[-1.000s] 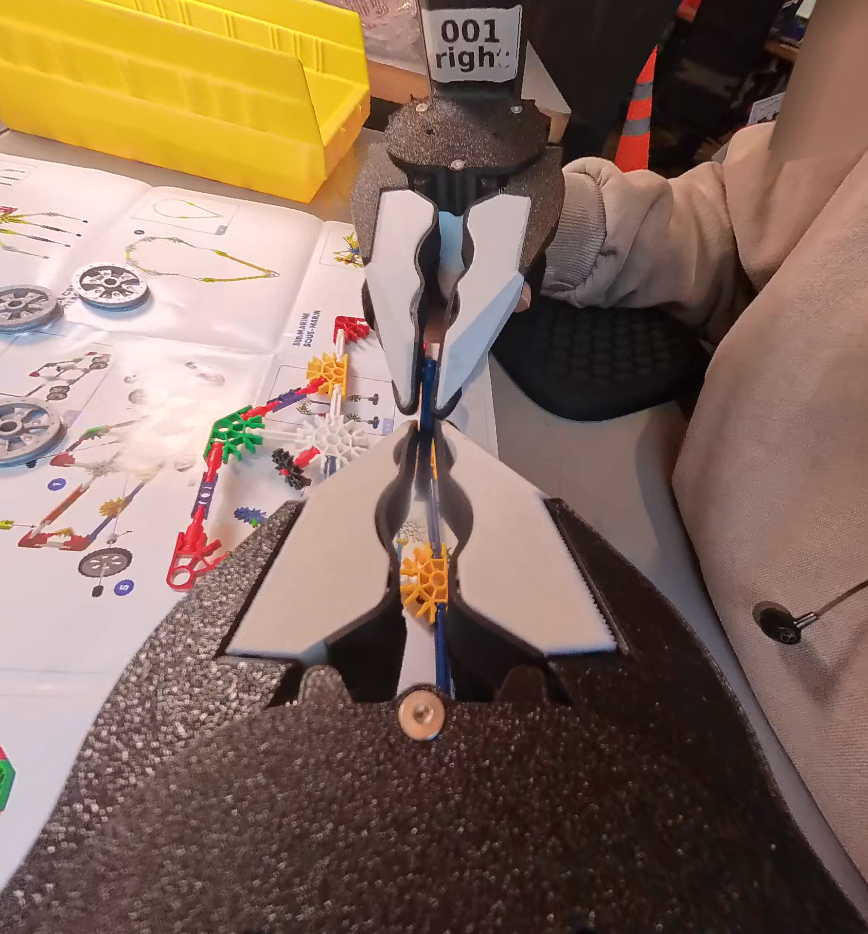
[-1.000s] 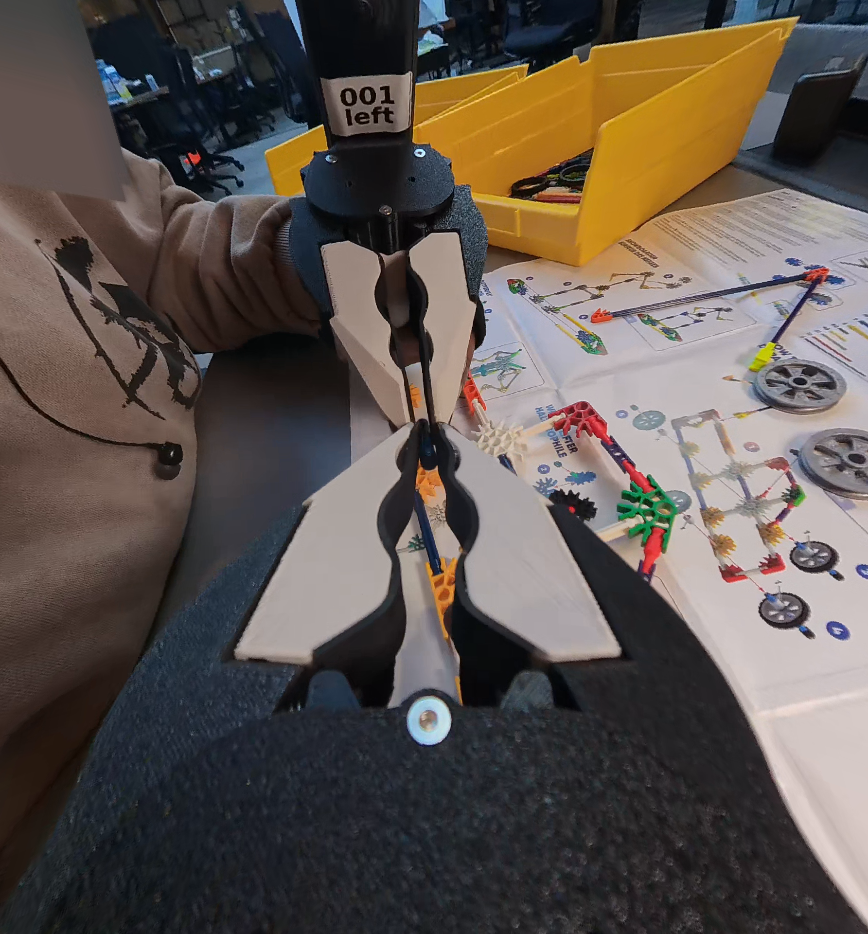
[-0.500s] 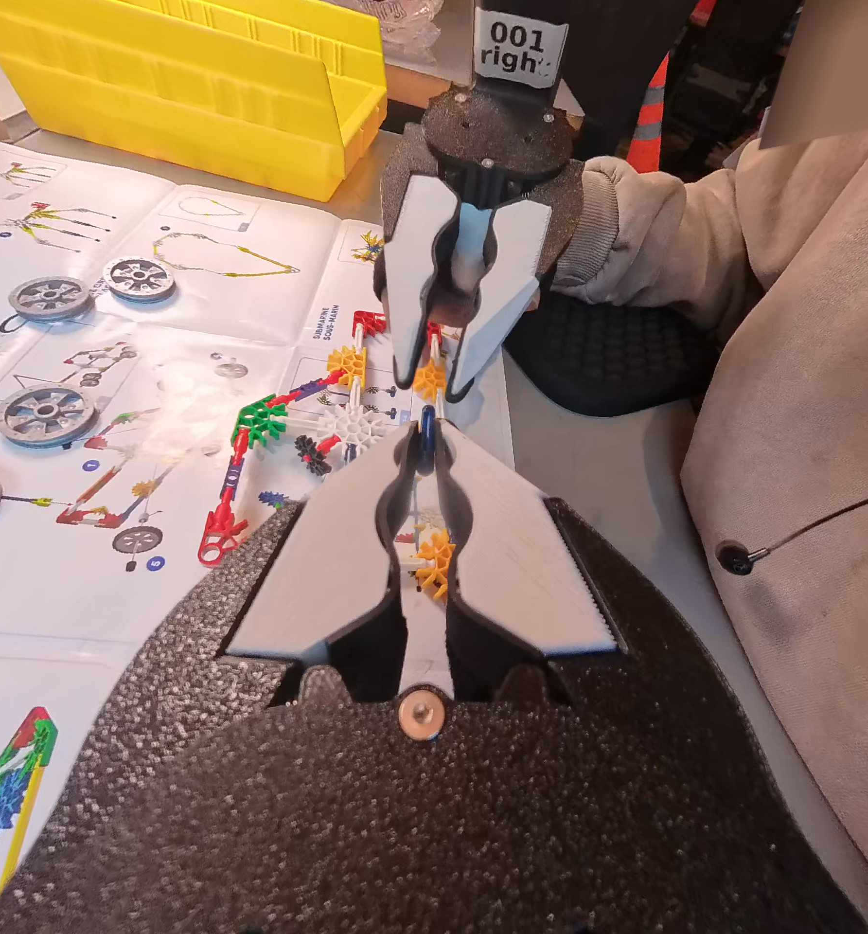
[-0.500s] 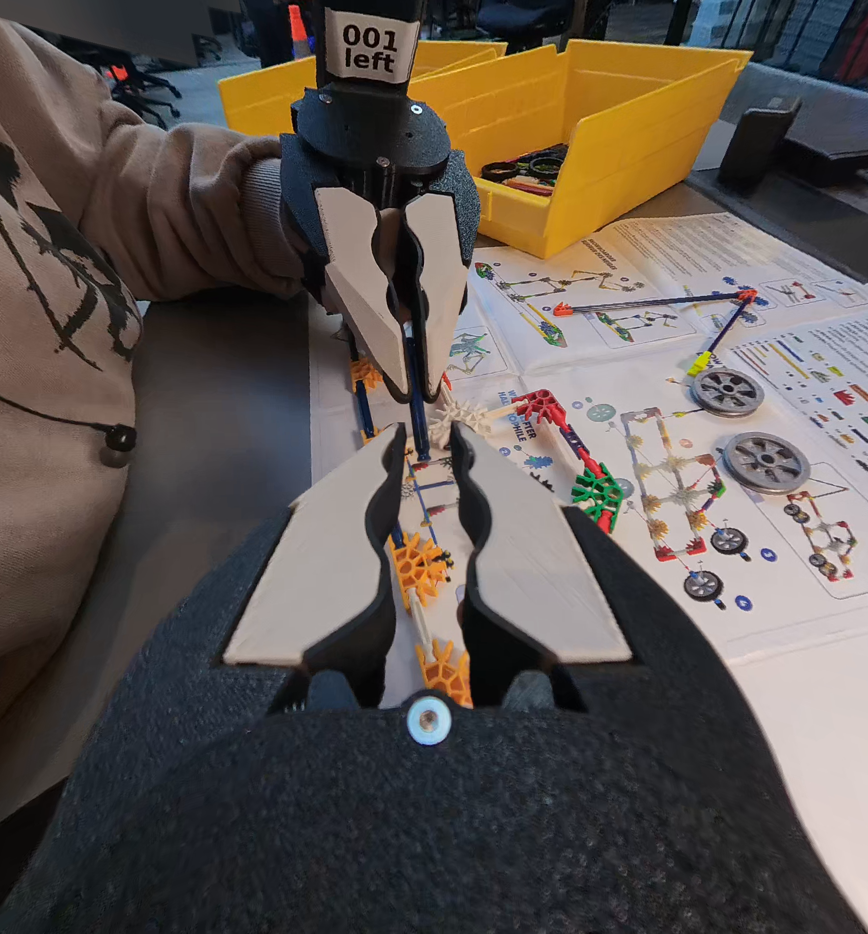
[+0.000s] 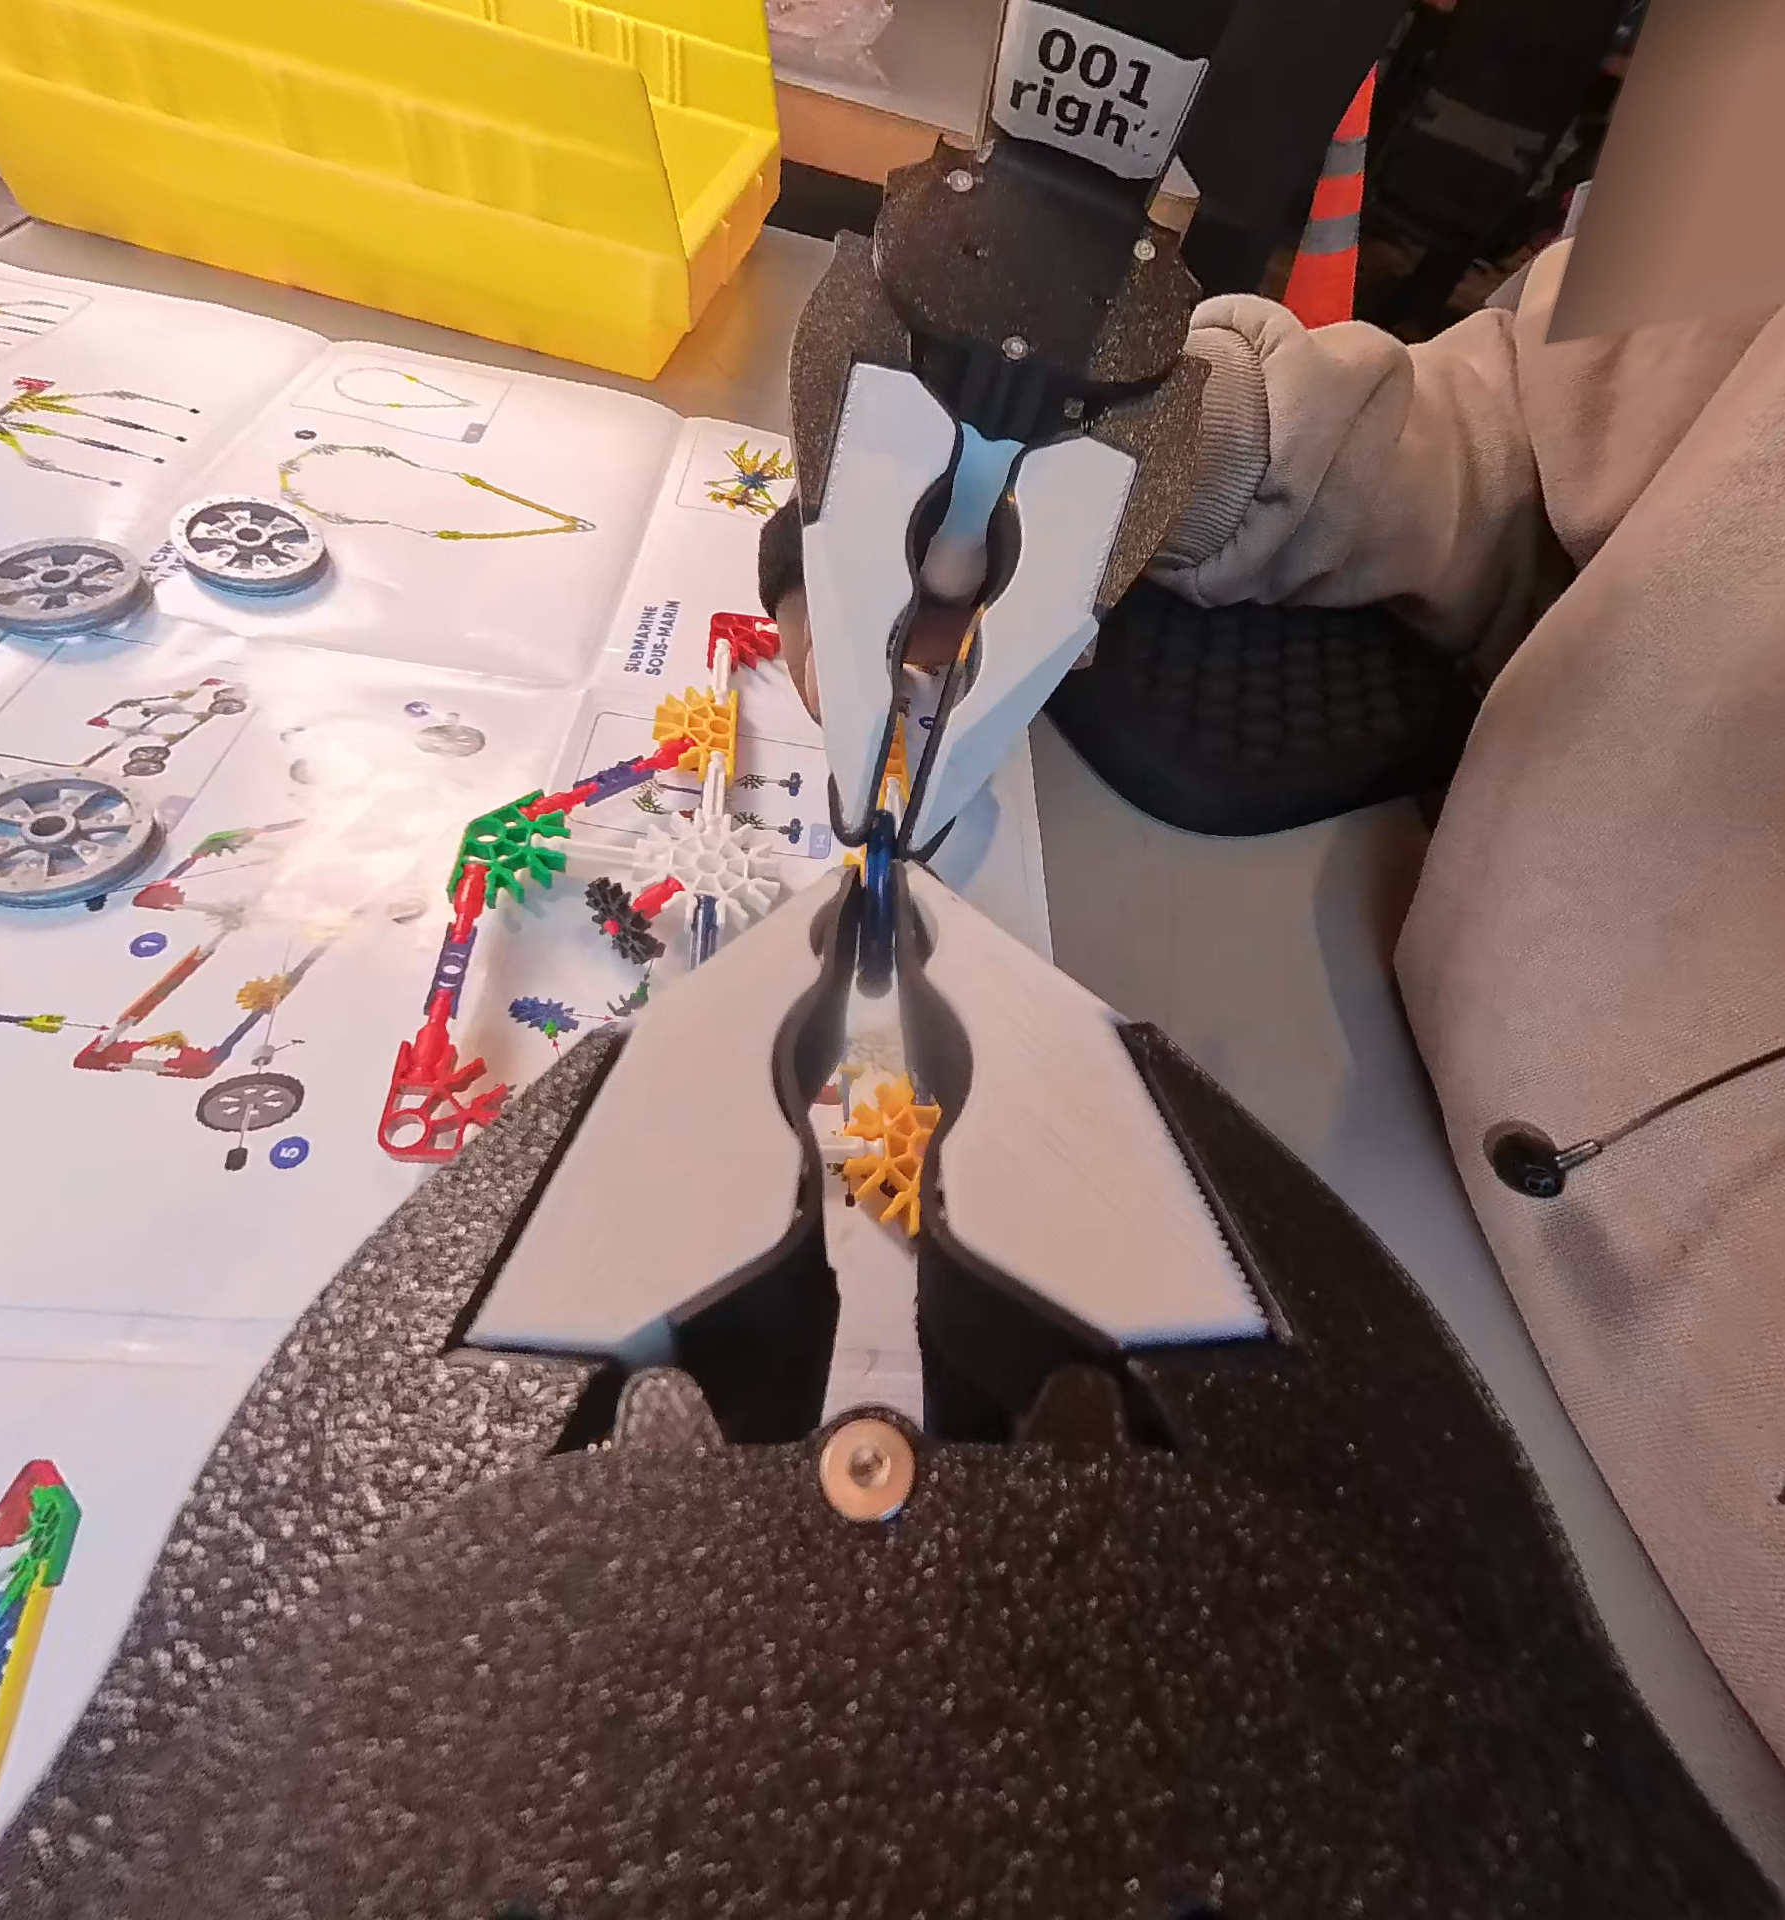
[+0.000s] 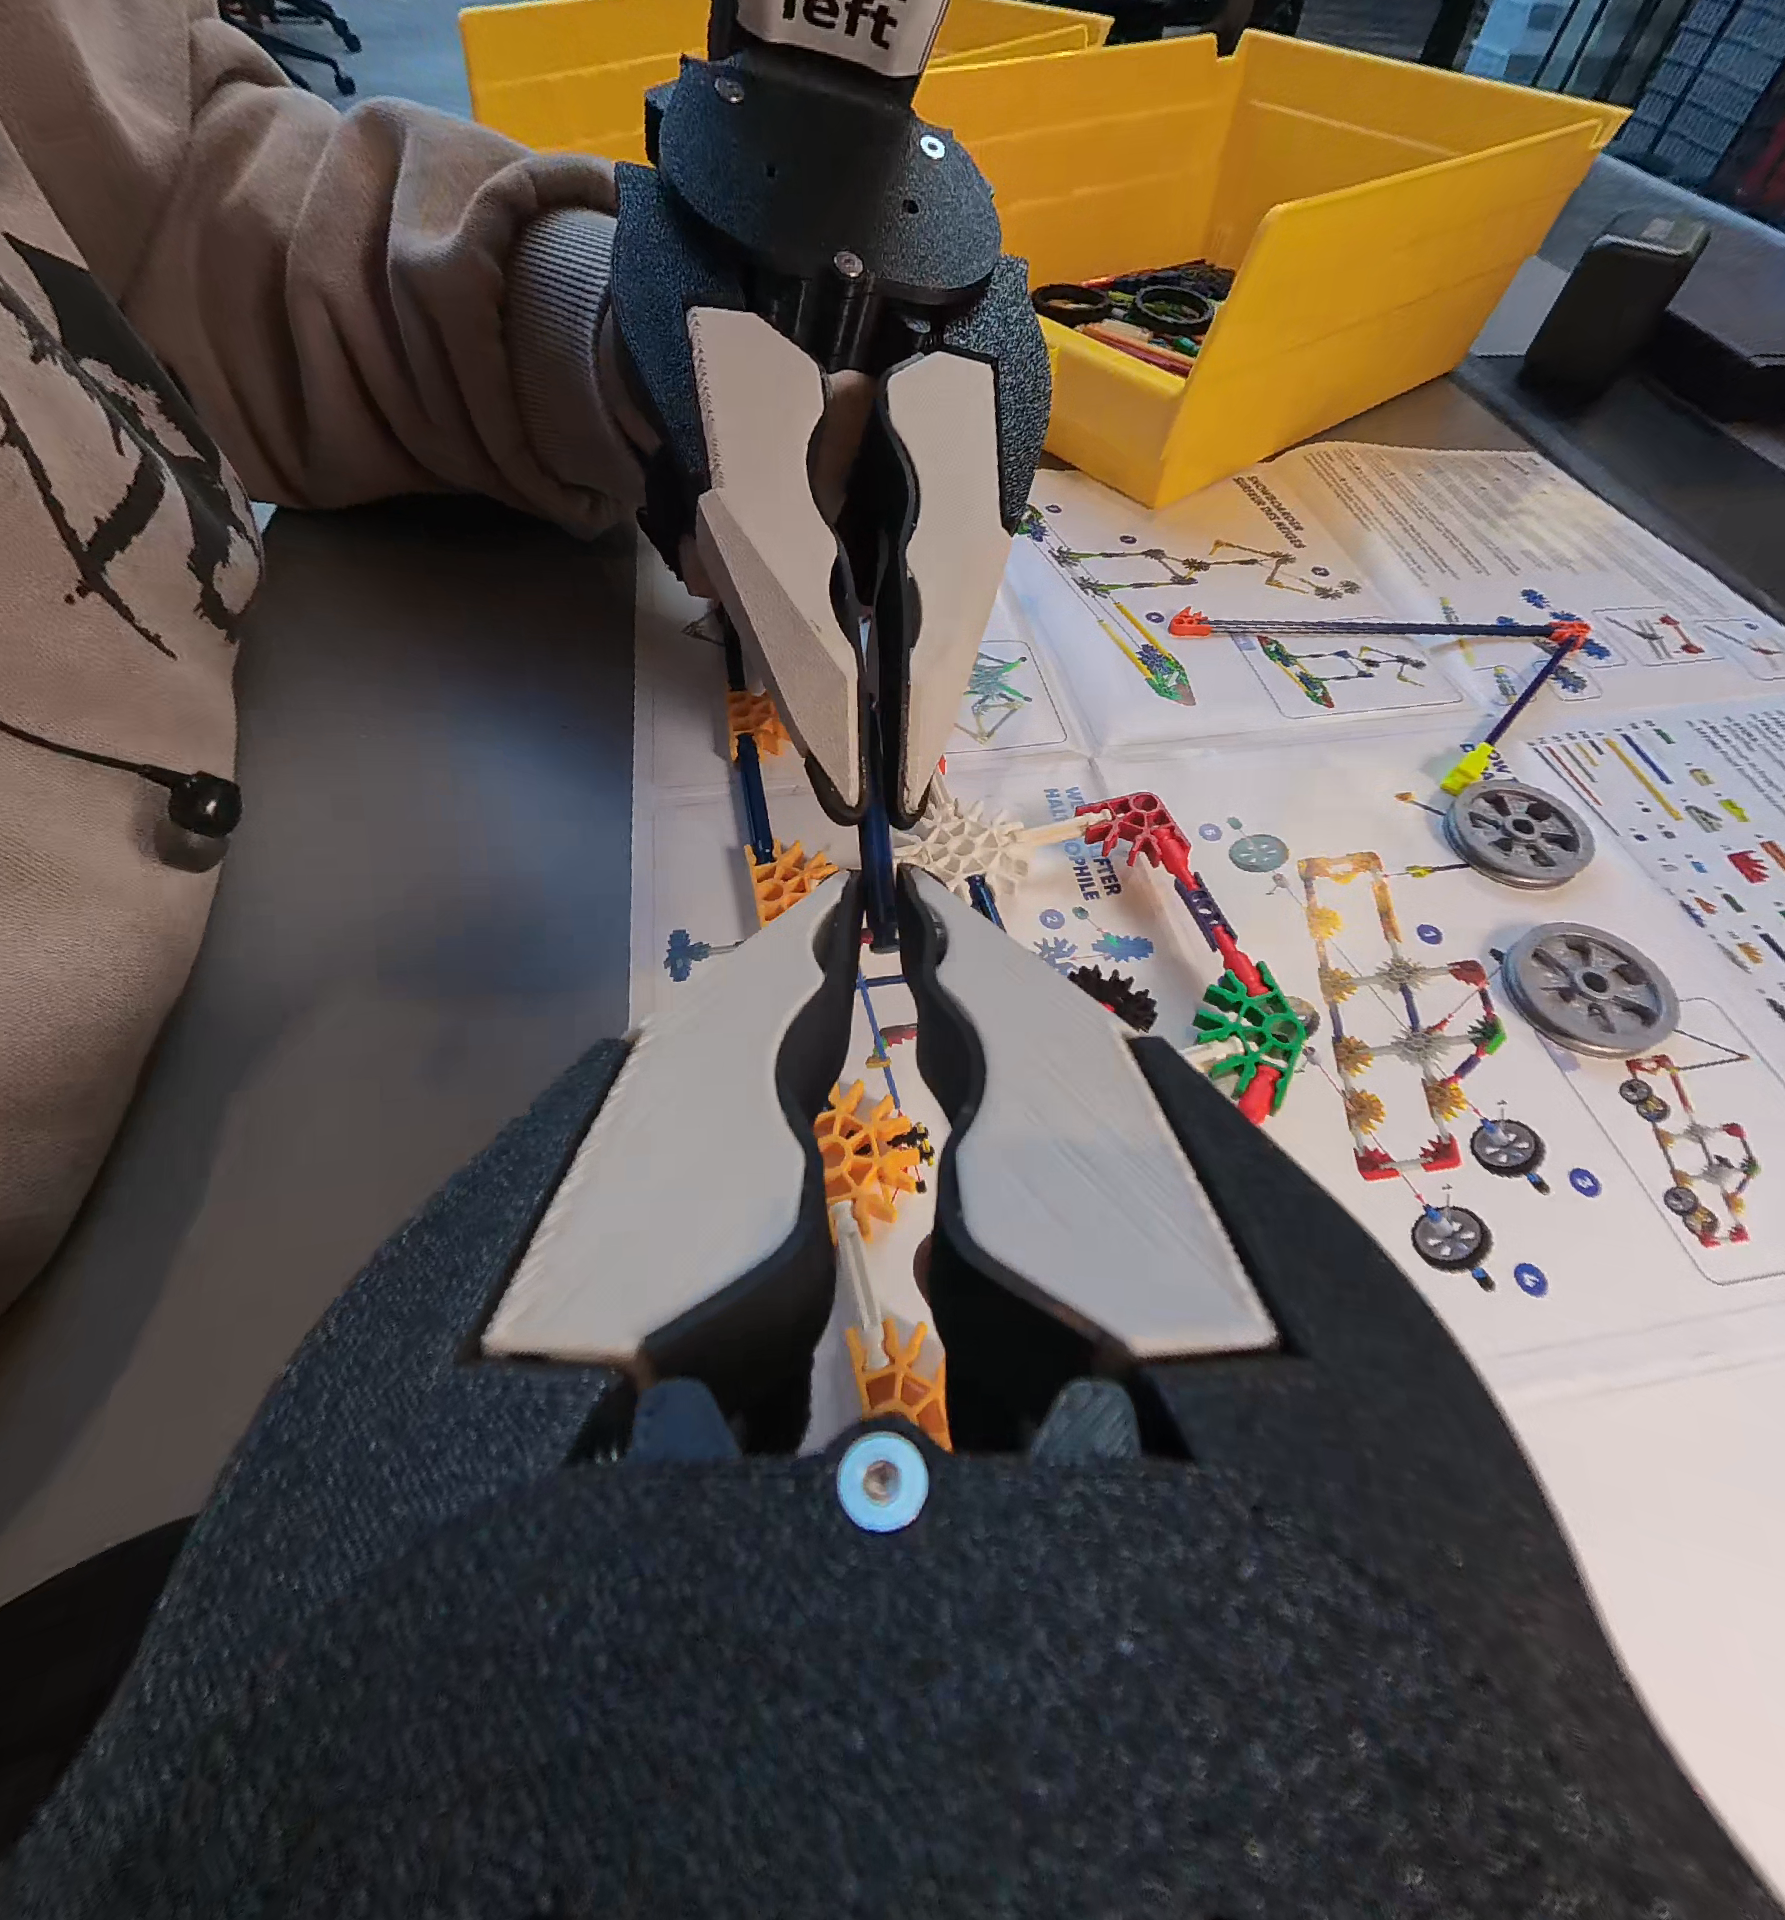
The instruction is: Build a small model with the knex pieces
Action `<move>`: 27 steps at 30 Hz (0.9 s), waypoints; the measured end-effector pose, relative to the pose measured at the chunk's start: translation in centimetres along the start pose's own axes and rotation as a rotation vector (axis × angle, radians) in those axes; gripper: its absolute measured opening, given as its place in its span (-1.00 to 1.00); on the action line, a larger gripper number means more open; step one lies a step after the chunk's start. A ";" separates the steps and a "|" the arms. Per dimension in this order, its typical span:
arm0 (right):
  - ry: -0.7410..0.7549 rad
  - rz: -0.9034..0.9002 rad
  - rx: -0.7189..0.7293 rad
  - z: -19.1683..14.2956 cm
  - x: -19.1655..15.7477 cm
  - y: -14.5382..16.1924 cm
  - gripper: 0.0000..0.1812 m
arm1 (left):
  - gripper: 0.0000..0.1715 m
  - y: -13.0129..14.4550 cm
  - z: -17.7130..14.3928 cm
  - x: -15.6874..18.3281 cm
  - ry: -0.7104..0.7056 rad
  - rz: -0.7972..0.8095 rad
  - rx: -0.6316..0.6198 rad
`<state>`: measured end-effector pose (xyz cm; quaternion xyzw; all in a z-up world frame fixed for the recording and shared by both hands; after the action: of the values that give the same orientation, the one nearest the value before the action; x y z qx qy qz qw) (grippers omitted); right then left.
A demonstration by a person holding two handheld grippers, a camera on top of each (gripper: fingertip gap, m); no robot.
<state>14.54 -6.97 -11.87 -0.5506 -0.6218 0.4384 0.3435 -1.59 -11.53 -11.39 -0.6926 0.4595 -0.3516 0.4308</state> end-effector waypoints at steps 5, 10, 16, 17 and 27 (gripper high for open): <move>-0.010 0.008 0.013 -0.4 0.1 0.1 -0.95 | -0.96 0.0 -0.1 0.0 -0.004 0.016 -0.003; -0.003 0.030 0.055 -1.1 0.4 -0.1 -0.95 | -0.77 0.0 -0.6 0.0 -0.015 0.047 -0.001; -0.022 0.028 0.046 -0.9 0.2 0.1 -0.94 | -0.96 0.0 -0.4 0.3 0.005 0.054 0.012; -0.025 0.031 0.045 -0.9 0.2 0.1 -0.95 | -0.96 0.0 -0.4 0.3 0.006 0.057 0.009; 0.006 0.014 0.011 -0.6 0.2 0.3 -0.94 | -0.96 0.1 -0.3 0.2 -0.008 0.060 -0.018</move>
<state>15.15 -6.71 -11.93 -0.5544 -0.6146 0.4424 0.3453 -1.84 -11.82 -11.35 -0.6837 0.4816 -0.3315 0.4367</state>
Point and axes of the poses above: each gripper's, where its closed fingertips meet, z out along the fingers, y out of its underside, x = y × z across the jaws, the point moved 9 cm from there along -z, back along the fingers, and after that the axes turned 6 degrees about z, right-handed, at the moved point
